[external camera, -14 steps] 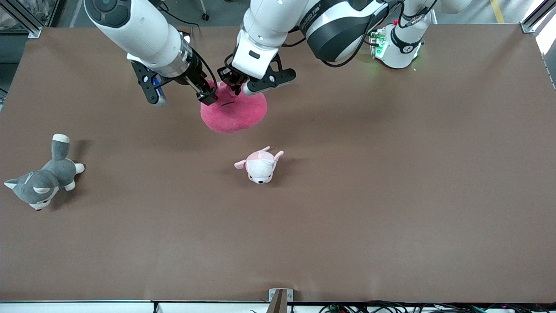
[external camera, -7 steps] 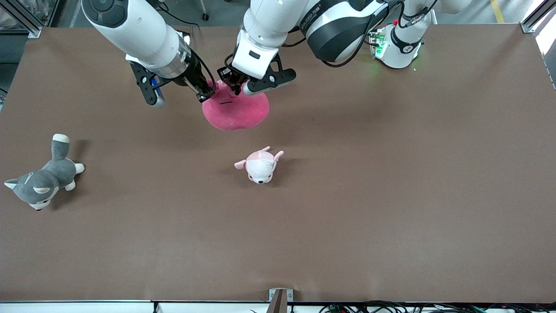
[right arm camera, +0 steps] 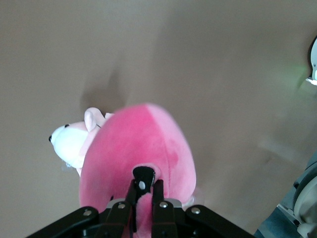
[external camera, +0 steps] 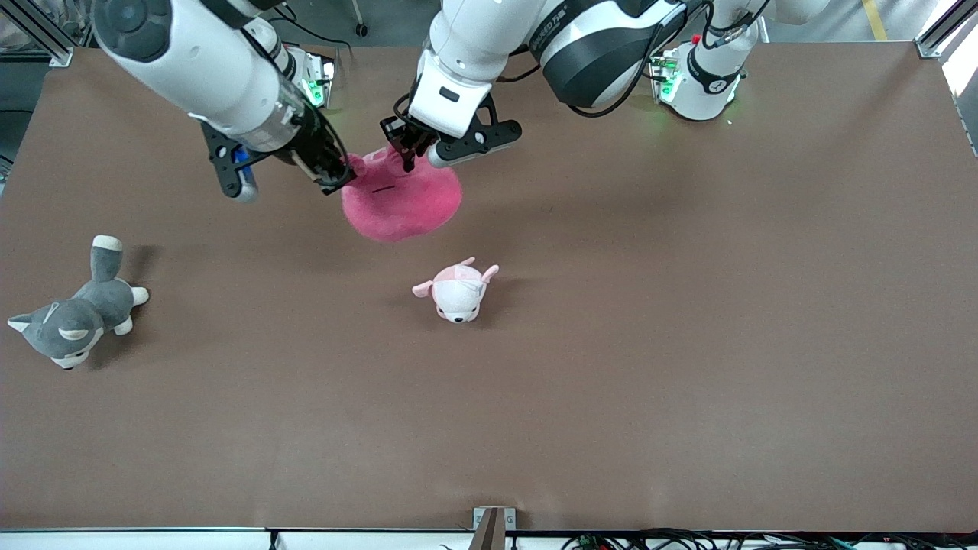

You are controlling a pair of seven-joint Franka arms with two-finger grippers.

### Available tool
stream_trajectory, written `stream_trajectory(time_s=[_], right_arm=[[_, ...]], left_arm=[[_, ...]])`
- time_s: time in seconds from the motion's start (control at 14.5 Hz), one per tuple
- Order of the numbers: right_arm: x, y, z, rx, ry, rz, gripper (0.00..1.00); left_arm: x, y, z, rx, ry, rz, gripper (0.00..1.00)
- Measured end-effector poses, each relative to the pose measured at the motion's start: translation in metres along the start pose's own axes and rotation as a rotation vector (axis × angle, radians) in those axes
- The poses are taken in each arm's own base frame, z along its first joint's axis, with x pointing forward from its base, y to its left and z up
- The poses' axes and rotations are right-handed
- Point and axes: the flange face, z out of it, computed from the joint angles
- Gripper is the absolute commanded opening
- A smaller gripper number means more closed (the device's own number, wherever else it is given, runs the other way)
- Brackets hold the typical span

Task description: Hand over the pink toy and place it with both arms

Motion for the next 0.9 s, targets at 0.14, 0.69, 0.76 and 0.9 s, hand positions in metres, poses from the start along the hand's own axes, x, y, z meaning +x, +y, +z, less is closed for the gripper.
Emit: stream_trajectory(time_s=[0.14, 0.69, 0.76, 0.9], right_arm=[[0.034, -0.001, -0.005, 0.005, -0.005, -0.003, 0.0], [0.201, 0.01, 0.022, 0.017, -0.036, -0.136, 0.01], [0.222, 0.012, 0.035, 0.022, -0.038, -0.154, 0.01], [0.256, 0.014, 0.063, 0.029, -0.038, -0.182, 0.01]], left_arm=[[-0.001, 0.001, -0.01, -0.012, 0.013, 0.003, 1.0], [0.003, -0.042, -0.105, 0.167, 0.122, 0.163, 1.0], [0.009, -0.053, -0.123, 0.204, 0.13, 0.197, 1.0], [0.022, -0.078, -0.158, 0.284, 0.132, 0.284, 1.0]])
